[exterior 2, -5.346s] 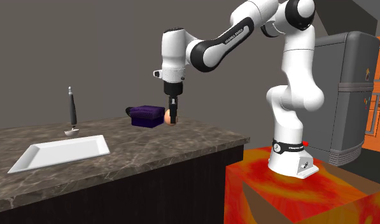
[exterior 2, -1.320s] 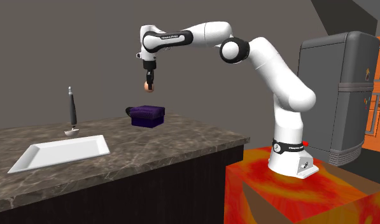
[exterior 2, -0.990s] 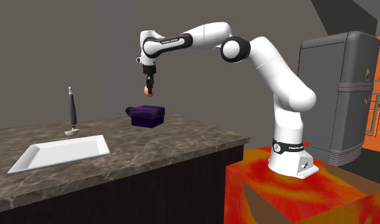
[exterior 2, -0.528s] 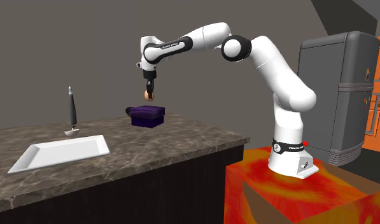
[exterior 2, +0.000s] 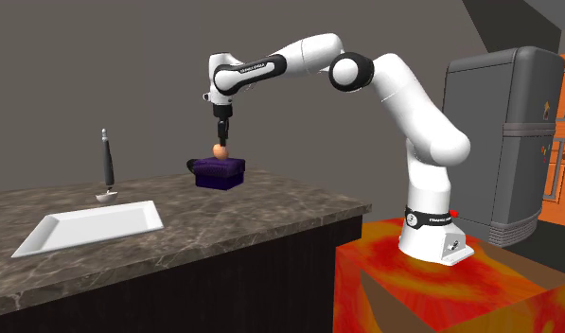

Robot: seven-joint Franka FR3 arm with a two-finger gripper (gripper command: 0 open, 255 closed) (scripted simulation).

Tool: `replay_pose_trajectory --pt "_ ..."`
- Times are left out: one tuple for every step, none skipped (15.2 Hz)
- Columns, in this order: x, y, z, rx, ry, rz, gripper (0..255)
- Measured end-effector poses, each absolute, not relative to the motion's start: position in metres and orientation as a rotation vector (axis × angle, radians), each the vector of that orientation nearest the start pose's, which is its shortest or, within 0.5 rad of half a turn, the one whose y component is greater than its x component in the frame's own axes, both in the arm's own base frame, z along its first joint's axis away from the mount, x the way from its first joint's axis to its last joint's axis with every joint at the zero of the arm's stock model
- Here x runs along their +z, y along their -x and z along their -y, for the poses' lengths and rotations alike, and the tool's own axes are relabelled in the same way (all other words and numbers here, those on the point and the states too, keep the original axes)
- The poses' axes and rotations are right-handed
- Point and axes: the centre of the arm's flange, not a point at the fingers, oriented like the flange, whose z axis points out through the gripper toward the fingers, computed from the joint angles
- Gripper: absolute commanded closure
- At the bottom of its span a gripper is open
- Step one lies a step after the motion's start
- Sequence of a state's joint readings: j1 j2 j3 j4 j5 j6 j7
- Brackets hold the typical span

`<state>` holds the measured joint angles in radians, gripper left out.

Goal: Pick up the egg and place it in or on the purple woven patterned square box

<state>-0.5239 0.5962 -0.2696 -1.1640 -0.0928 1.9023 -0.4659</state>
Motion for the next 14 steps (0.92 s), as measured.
replay_pose_trajectory --pt "0.476 -0.551 0.492 0.013 3.402 -0.423 0" --pt "0.476 -0.551 0.492 0.013 3.402 -0.423 0" --pt "0.476 -0.551 0.492 0.013 3.402 -0.423 0" --pt "0.482 -0.55 0.49 0.014 3.402 -0.423 0" --pt "0.492 -0.551 0.489 0.012 3.402 -0.423 0" --pt "0.504 -0.552 0.483 0.012 3.403 -0.423 0" --pt "0.512 -0.551 0.481 0.011 3.403 -0.422 0" --pt "0.518 -0.552 0.48 0.011 3.403 -0.423 0" --pt "0.521 -0.553 0.479 0.012 3.402 -0.423 0" --pt "0.522 -0.553 0.478 0.012 3.402 -0.423 0" --pt "0.523 -0.553 0.478 0.013 3.402 -0.423 0" --pt "0.523 -0.553 0.478 0.013 3.402 -0.423 0" --pt "0.523 -0.553 0.478 0.013 3.402 -0.423 0" --pt "0.524 -0.553 0.478 0.013 3.402 -0.423 0"
